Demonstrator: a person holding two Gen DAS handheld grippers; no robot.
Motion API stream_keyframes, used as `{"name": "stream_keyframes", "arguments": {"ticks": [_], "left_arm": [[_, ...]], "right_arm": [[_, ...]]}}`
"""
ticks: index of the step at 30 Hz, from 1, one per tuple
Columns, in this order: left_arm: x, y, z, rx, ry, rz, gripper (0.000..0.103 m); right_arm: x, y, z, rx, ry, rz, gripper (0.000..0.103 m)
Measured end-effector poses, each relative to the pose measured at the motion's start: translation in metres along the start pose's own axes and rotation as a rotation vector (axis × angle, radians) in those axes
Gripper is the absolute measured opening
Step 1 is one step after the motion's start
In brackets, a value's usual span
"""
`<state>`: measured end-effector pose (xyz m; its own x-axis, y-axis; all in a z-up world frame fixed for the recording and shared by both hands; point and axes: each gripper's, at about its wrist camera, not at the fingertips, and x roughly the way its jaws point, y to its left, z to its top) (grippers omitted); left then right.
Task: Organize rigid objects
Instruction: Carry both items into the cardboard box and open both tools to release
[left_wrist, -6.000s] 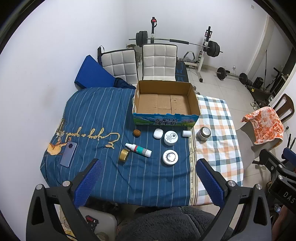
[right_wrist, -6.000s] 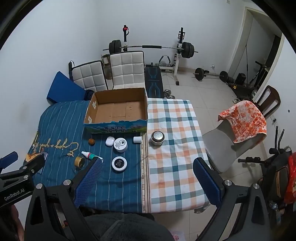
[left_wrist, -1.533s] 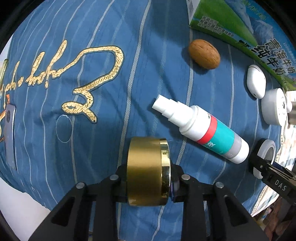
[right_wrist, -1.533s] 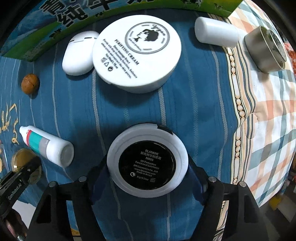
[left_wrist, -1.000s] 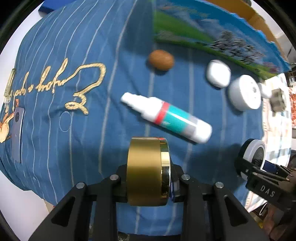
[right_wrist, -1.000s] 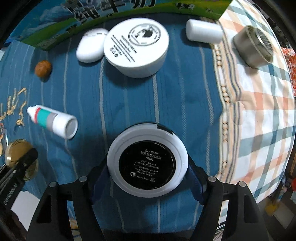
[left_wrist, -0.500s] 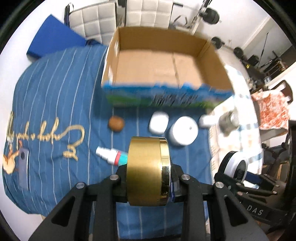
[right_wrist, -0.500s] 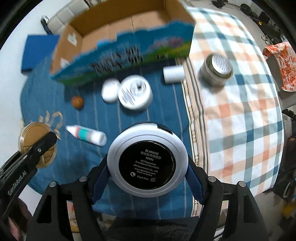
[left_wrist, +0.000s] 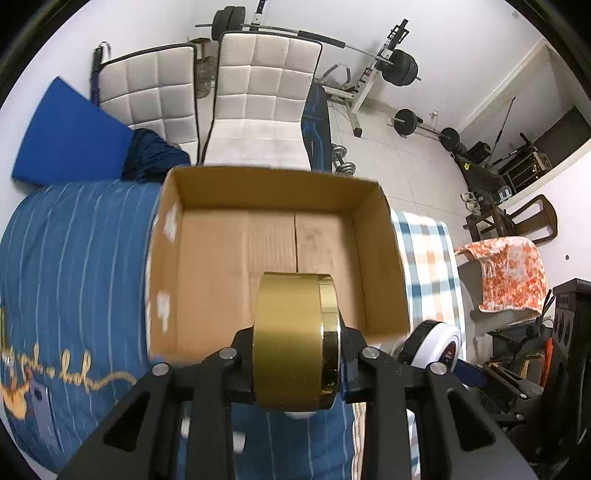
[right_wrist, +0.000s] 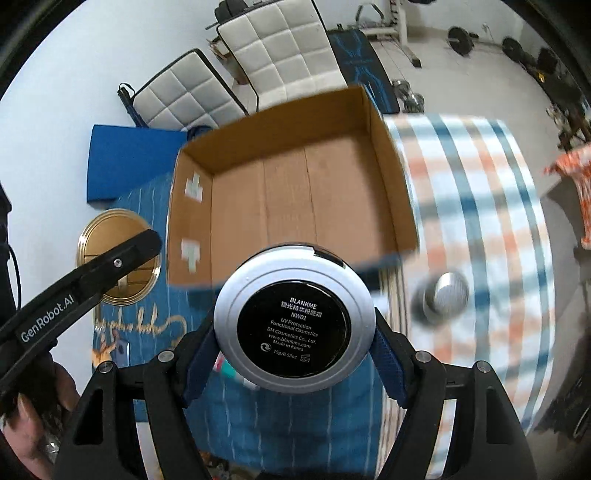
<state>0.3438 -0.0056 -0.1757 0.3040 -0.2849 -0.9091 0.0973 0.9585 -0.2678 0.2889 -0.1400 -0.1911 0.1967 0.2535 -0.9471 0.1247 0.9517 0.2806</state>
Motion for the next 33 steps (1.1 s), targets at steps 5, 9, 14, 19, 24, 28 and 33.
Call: {"name": "stream_keyframes", "arguments": {"ticks": [5, 9, 14, 19, 24, 28, 33], "left_arm": [[0.055, 0.001, 0.053, 0.001, 0.046, 0.017, 0.026], [0.117, 0.015, 0.082, -0.047, 0.147, -0.017, 0.026], [0.178, 0.031, 0.096, -0.093, 0.226, -0.014, 0.026], [0.225, 0.045, 0.099, -0.145, 0.305, -0.037, 0.026], [0.243, 0.044, 0.095, -0.132, 0.325, -0.037, 0.026], [0.249, 0.046, 0.094, -0.141, 0.337, -0.042, 0.027], [0.243, 0.046, 0.091, -0.129, 0.345, -0.030, 0.027]], "right_arm": [[0.039, 0.003, 0.076, -0.057, 0.008, -0.051, 0.077], [0.087, 0.004, 0.124, -0.087, 0.040, -0.089, 0.077], [0.152, -0.002, 0.160, -0.109, 0.088, -0.149, 0.077], [0.207, -0.013, 0.182, -0.115, 0.155, -0.178, 0.077], [0.243, -0.017, 0.191, -0.143, 0.203, -0.206, 0.077], [0.257, -0.027, 0.196, -0.121, 0.234, -0.205, 0.077], [0.266, -0.032, 0.201, -0.128, 0.249, -0.207, 0.078]]}}
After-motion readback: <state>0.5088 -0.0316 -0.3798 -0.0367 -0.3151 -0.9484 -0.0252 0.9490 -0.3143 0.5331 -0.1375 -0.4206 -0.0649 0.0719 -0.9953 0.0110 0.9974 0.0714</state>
